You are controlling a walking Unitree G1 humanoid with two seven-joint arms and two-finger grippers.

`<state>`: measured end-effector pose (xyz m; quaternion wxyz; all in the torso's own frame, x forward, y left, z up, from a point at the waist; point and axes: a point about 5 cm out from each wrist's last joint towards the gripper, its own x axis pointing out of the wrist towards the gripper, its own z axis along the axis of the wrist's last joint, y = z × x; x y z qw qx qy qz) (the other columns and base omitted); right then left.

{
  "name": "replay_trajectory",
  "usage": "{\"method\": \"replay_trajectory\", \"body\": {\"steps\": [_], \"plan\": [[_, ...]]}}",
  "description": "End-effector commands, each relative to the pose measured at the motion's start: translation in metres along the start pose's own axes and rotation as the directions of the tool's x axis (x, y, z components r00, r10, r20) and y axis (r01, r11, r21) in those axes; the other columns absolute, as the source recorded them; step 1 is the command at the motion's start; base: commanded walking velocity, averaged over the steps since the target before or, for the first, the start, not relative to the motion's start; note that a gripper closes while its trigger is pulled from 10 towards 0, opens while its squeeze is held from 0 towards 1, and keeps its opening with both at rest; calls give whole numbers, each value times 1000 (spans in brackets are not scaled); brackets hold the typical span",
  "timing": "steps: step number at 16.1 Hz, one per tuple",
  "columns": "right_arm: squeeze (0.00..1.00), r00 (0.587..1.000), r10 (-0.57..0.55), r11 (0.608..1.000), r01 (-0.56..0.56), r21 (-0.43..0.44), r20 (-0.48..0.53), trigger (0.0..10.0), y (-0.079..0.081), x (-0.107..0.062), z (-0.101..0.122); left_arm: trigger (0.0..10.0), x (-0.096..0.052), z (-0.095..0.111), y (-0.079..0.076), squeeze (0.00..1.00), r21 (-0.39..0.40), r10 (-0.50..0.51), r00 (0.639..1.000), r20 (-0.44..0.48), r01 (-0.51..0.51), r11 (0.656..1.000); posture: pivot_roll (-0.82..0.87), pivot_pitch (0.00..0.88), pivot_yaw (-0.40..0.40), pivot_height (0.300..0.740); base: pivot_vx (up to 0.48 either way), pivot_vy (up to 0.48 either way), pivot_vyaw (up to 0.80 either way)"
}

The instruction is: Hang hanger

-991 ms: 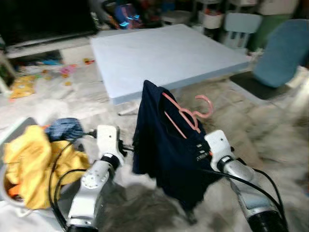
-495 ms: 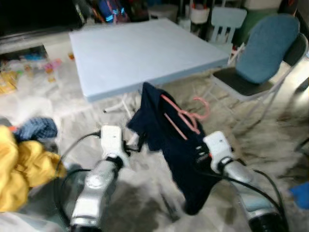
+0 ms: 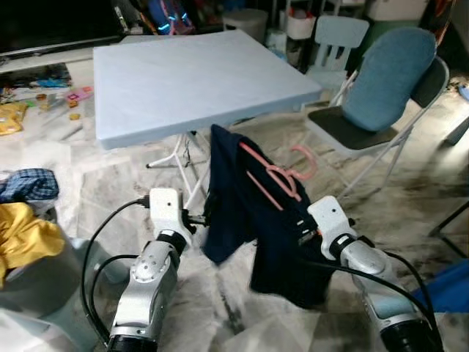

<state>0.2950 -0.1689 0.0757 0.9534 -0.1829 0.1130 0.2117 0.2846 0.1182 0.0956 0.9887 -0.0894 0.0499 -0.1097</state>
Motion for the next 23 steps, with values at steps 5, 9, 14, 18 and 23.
{"method": "replay_trajectory", "body": {"steps": [5, 9, 14, 18, 23], "plan": [[0, 997, 19, 1000, -17, -21, 75, 10000, 0, 3, 19, 10000, 1, 1, 4, 0, 4, 27, 1000, 8, -28, 1000, -184, 0, 17, 740, 0, 0, 0], [0, 997, 23, 1000, -22, -15, 73, 10000, 2, 2, 18, 10000, 1, -1, 5, 0, 16, 36, 999, -7, -36, 999, -183, 0, 18, 740, 0, 0, 0], [0, 949, 298, 952, -303, 37, 102, 10000, 17, -13, 33, 10000, 7, 1, 12, 0, 30, 33, 999, -17, -33, 999, -180, 0, 16, 740, 0, 0, 0], [0, 897, 438, 898, -440, 16, 55, 10000, 29, -27, 30, 10000, 19, 13, 2, 0, -4, -21, 999, 29, 21, 1000, -184, 0, 27, 740, 0, 0, 0], [0, 899, 438, 899, -438, -13, 18, 10000, 40, -28, 29, 0, 25, 16, -13, 0, -4, -70, 996, 46, 70, 998, -190, 0, 36, 740, 0, 0, 0]]}}
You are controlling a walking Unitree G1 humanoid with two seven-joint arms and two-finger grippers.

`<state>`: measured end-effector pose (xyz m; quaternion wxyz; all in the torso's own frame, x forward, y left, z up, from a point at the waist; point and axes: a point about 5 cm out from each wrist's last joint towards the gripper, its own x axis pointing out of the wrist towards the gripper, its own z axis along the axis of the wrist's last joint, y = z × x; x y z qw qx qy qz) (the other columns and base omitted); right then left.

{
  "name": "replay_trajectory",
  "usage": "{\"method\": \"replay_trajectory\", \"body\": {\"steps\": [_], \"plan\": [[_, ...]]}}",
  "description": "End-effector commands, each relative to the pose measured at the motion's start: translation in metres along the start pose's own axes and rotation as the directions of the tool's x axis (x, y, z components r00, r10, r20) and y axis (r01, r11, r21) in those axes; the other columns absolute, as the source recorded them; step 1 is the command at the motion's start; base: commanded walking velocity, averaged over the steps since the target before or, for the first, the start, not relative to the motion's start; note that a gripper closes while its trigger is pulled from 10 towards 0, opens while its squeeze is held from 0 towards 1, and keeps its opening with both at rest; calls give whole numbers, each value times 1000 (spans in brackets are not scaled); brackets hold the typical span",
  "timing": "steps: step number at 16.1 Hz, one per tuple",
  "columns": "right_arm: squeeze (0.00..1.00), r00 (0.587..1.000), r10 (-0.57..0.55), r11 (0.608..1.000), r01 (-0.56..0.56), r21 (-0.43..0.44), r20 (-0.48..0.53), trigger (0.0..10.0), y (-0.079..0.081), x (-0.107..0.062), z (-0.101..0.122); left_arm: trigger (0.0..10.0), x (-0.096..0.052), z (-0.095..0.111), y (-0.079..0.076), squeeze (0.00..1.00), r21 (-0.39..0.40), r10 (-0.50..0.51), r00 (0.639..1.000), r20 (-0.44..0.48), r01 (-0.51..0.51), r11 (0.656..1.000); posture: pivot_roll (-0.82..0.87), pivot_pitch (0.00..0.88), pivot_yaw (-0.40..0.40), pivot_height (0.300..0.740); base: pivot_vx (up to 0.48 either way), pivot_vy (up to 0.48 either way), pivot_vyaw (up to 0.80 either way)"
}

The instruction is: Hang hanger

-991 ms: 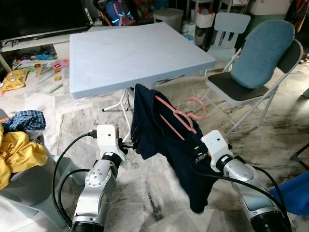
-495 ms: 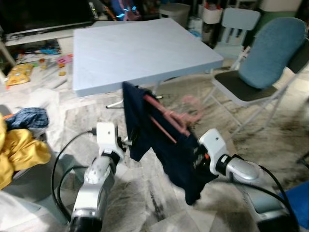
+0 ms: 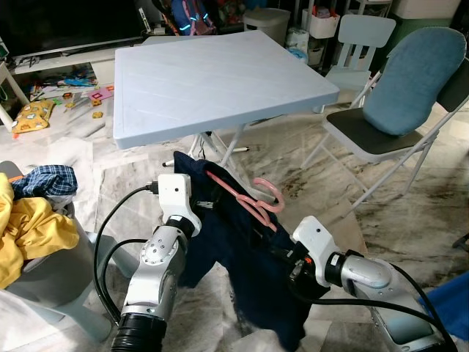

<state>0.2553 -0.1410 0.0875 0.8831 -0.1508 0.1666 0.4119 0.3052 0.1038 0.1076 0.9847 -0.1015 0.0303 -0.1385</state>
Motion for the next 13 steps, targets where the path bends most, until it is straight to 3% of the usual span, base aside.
{"method": "replay_trajectory", "body": {"steps": [1, 2, 9, 13], "plan": [[0, 1000, -2, 999, 3, -40, 25, 10000, 2, 1, 13, 0, 4, 4, -1, 0, 8, -12, 1000, 7, 12, 1000, -189, 0, 33, 740, 0, 0, 0], [0, 1000, -6, 999, 7, -40, 18, 10000, 1, 1, 12, 0, 4, 5, 0, 0, 11, -9, 1000, 9, 9, 1000, -188, 0, 32, 740, 0, 0, 0], [0, 998, -12, 998, 8, -60, -55, 10000, -10, -7, 4, 0, -2, 6, 43, 0, 106, 172, 985, -2, -171, 980, -178, 0, 27, 740, 0, 0, 0], [0, 996, 10, 997, -17, -72, -87, 10000, -11, -12, -1, 0, -2, 6, 54, 0, 137, 227, 974, -13, -223, 965, -182, 0, 28, 740, 0, 0, 0]]}}
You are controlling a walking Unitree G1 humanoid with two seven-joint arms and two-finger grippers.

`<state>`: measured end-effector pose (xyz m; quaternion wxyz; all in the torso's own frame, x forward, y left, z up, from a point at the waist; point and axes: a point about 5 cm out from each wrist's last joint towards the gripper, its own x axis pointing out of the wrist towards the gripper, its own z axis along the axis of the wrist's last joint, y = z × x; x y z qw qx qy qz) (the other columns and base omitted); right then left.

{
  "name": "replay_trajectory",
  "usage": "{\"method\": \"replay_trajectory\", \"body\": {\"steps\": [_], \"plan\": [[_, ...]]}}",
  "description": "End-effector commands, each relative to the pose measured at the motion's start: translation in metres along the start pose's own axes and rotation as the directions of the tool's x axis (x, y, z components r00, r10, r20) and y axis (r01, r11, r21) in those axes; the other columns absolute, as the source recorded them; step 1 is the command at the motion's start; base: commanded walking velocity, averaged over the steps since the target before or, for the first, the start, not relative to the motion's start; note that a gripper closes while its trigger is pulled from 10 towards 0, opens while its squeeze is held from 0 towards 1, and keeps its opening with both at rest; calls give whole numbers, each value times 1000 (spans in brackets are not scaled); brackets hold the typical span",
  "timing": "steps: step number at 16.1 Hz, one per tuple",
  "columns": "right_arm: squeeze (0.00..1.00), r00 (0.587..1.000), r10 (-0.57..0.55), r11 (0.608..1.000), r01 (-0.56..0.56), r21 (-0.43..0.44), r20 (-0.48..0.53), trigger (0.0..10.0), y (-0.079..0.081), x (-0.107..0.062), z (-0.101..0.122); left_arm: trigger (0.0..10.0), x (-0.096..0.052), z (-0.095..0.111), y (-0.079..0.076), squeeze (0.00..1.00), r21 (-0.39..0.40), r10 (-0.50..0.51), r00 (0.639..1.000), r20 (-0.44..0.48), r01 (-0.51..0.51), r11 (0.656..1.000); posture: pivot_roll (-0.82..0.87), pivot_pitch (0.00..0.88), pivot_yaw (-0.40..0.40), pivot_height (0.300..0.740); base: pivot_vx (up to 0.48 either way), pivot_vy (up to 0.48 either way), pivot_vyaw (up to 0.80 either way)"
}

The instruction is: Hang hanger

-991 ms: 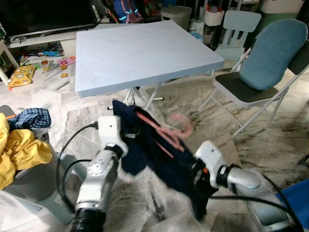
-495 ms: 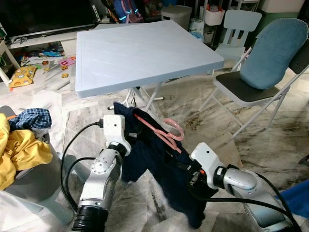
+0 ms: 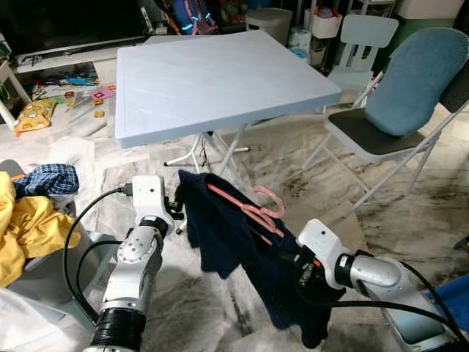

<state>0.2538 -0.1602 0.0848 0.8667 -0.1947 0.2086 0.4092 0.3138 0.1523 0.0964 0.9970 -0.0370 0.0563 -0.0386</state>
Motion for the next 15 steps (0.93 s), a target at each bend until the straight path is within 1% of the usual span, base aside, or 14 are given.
{"method": "replay_trajectory", "body": {"steps": [1, 2, 3, 4, 5, 6, 8, 9, 11, 12, 15], "plan": [[0, 1000, 0, 999, 1, -32, 25, 10000, -4, -2, 9, 196, 4, 5, 5, 0, 19, 32, 999, 12, -32, 999, -185, 0, 30, 740, 0, 0, 0], [0, 1000, -9, 999, 10, -34, 26, 10000, -5, -2, 9, 1804, 4, 5, 3, 0, 16, 25, 1000, 12, -26, 1000, -187, 0, 30, 740, 0, 0, 0], [0, 1000, -15, 999, 16, -35, 26, 10000, -6, -2, 9, 2980, 4, 5, 2, 0, 14, 20, 1000, 11, -20, 1000, -187, 0, 30, 740, 0, 0, 0], [0, 1000, -15, 999, 16, -35, 26, 10000, -6, -2, 9, 2980, 4, 5, 2, 0, 14, 20, 1000, 11, -20, 1000, -187, 0, 30, 740, 0, 0, 0], [0, 995, -80, 997, 82, -18, 56, 10000, -12, 3, 17, 10000, 1, 5, -21, 0, -26, -89, 996, 17, 89, 996, -186, 0, 30, 740, 0, 0, 0], [0, 990, -115, 993, 115, -1, 78, 10000, -14, 7, 22, 10000, -2, 4, -33, 1000, -49, -144, 989, 20, 145, 988, -185, 0, 30, 740, 0, 0, 0], [0, 981, -151, 988, 148, 37, 121, 10000, -11, 18, 34, 10000, -7, 2, -51, 1000, -57, -224, 974, 24, 225, 973, -181, 0, 27, 740, 0, 0, 0], [0, 981, -135, 990, 129, 54, 142, 10000, -5, 22, 41, 10000, -5, 3, -52, 1000, -46, -225, 974, 28, 226, 973, -180, 0, 27, 740, 0, 0, 0], [0, 980, -128, 991, 121, 57, 153, 10000, -3, 23, 44, 10000, -4, 6, -52, 1000, -51, -228, 973, 40, 230, 972, -179, 0, 27, 740, 0, 0, 0], [0, 980, -127, 991, 120, 54, 155, 10000, -1, 23, 45, 10000, -1, 12, -49, 1000, -52, -224, 973, 54, 227, 972, -184, 0, 30, 740, 0, 0, 0], [0, 983, -130, 991, 125, 42, 133, 10000, 0, 24, 39, 10000, 0, 16, -47, 1000, -47, -217, 974, 65, 221, 974, -184, 0, 33, 740, 0, 0, 0]]}}
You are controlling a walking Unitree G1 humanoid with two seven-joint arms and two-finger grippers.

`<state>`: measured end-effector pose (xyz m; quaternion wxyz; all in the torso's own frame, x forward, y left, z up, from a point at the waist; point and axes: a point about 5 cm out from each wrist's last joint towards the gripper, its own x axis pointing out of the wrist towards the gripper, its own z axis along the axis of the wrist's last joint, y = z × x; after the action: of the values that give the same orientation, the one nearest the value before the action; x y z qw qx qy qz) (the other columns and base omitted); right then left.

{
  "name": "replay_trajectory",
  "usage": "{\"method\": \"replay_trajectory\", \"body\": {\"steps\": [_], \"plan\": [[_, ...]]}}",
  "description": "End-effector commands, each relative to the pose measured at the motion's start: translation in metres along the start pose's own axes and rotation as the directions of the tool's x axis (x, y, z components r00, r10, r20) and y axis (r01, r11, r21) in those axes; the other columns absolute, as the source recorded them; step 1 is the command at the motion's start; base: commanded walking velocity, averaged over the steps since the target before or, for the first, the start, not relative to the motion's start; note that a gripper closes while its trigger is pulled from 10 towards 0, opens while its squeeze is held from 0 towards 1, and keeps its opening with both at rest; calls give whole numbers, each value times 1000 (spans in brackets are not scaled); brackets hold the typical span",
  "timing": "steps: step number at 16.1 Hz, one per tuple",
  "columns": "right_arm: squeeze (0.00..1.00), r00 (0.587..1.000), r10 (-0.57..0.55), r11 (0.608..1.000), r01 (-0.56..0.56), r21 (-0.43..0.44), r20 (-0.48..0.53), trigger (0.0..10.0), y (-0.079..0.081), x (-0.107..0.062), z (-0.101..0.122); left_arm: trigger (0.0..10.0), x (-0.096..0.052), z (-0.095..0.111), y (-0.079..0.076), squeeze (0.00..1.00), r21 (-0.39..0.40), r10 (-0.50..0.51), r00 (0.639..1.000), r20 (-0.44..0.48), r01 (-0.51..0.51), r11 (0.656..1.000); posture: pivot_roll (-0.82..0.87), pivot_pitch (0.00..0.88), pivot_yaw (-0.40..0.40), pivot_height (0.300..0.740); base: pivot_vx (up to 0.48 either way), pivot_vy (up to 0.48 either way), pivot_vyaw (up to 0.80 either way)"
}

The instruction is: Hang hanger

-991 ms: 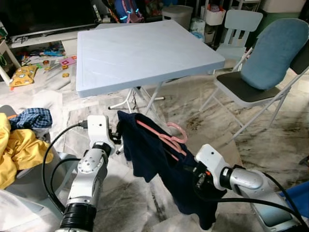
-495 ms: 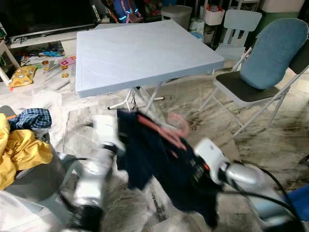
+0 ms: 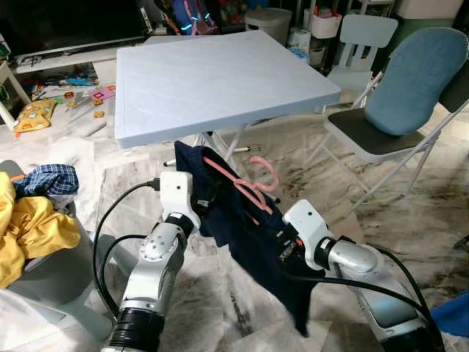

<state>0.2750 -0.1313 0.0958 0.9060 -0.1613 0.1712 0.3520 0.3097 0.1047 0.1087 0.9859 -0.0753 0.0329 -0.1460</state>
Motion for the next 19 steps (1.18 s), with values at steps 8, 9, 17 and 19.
{"method": "replay_trajectory", "body": {"steps": [8, 9, 17, 19], "plan": [[0, 985, 160, 987, -158, -36, 64, 10000, 20, -9, 15, 10000, 5, 5, 19, 0, 45, 75, 997, -11, -75, 996, -191, 0, 35, 740, 0, 0, 0], [0, 984, 170, 985, -168, -42, 61, 10000, 21, -11, 16, 10000, 5, 3, 21, 0, 44, 89, 996, -25, -88, 995, -194, 0, 36, 740, 0, 0, 0], [0, 990, 138, 988, -138, -66, 3, 10000, 4, -27, 8, 0, 2, 2, 40, 0, 57, 162, 986, -38, -159, 986, -196, 0, 33, 740, 0, 0, 0], [0, 989, 144, 987, -143, -66, 11, 10000, 6, -26, 10, 0, 2, 0, 41, 0, 58, 163, 986, -45, -160, 985, -199, 0, 39, 740, 0, 0, 0]]}}
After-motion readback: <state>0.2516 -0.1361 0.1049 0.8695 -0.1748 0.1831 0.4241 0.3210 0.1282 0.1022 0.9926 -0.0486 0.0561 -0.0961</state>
